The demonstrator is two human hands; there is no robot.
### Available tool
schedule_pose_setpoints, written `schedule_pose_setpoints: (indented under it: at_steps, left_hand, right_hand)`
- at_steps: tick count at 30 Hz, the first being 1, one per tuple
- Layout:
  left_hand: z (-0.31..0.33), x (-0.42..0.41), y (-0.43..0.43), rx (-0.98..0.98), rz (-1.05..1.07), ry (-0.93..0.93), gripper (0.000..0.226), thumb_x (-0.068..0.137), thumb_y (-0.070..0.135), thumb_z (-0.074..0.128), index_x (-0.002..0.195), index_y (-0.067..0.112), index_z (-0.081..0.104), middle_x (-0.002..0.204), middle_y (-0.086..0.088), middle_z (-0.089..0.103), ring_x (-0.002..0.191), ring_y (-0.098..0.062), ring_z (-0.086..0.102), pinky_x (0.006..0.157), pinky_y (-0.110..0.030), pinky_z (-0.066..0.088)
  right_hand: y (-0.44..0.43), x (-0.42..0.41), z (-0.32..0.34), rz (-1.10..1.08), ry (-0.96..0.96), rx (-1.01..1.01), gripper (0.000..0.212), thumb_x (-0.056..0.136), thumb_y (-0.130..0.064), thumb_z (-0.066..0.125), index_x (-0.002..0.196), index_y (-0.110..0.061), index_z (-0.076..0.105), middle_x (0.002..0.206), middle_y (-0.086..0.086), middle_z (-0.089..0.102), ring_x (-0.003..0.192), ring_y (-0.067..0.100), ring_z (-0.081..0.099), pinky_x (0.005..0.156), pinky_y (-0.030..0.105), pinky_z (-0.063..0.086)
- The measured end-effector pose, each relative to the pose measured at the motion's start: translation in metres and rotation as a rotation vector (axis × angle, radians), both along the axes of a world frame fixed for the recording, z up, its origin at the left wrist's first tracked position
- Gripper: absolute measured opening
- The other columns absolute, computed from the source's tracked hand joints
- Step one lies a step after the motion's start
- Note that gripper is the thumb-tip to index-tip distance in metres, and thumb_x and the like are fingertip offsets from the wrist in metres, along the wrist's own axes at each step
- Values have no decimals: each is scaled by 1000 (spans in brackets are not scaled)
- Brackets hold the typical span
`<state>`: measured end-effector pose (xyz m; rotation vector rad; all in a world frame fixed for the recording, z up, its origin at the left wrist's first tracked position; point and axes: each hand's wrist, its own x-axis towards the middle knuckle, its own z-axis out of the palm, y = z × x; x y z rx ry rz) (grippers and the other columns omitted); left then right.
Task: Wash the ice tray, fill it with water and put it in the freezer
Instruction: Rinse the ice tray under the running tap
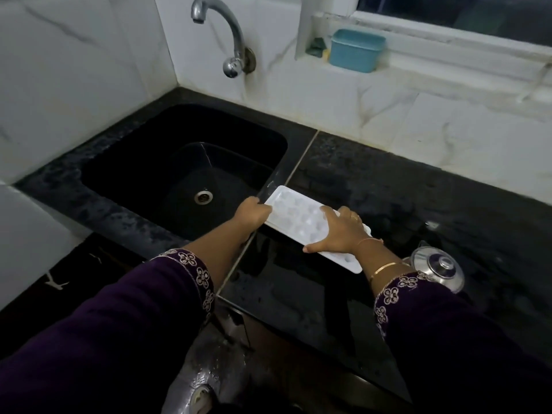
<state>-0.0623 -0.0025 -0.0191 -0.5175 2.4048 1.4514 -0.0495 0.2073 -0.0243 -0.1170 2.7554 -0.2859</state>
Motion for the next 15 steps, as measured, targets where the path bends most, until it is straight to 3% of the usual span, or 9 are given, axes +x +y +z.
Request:
schedule_pose_setpoints:
  at_steps: [1,2,3,5,7,9,15]
  left_hand:
    - [0,1,-7,-16,13,1,23,88,15,53,103,-1,61,86,-9,56,81,-23,55,71,-30,41]
    - [1,1,-15,-26,32,16,18,88,17,53,75,5,57,69,-4,46,65,-18,46,60,-29,35]
    - [1,1,-24,-36,52,15,30,88,20,54,61,10,45,63,-2,39,58,-16,39,56,-29,31]
    - [8,5,-43,-72,64,18,34,90,29,54,64,9,47,66,-2,45,62,-17,46,59,-29,36]
    - [16,7,-65,-72,90,17,34,91,36,53,81,3,58,77,-4,54,76,-21,54,71,-32,42]
    - [22,8,-92,-70,118,35,39,91,38,52,88,0,59,78,-4,55,76,-22,53,71,-32,41]
    - [46,14,-179,84,214,41,26,95,33,53,102,8,57,105,-8,60,93,-23,60,82,-34,46]
  right_hand:
    - [-6,-1,1,10,-3,-14,116,54,-71,73,147,-29,16,142,15,25,133,35,24,113,44,23]
    - [-13,-2,2,20,-7,-33,117,54,-71,74,146,-31,15,141,14,25,133,34,24,113,44,25]
    - [-21,-3,4,32,-14,-52,117,53,-70,75,146,-32,15,141,14,25,132,34,24,112,44,26]
    - [-41,-7,9,59,-15,-83,117,52,-68,76,146,-33,15,140,12,24,132,33,23,111,44,27]
    - [-64,-12,16,97,2,-102,117,53,-67,77,146,-33,15,140,11,24,133,33,22,111,45,27]
    - [-88,-18,23,143,28,-112,116,53,-67,77,145,-33,15,141,11,24,133,33,22,111,45,27]
    - [-164,-36,44,259,90,-133,118,49,-70,75,144,-37,14,143,8,23,136,32,20,109,51,30]
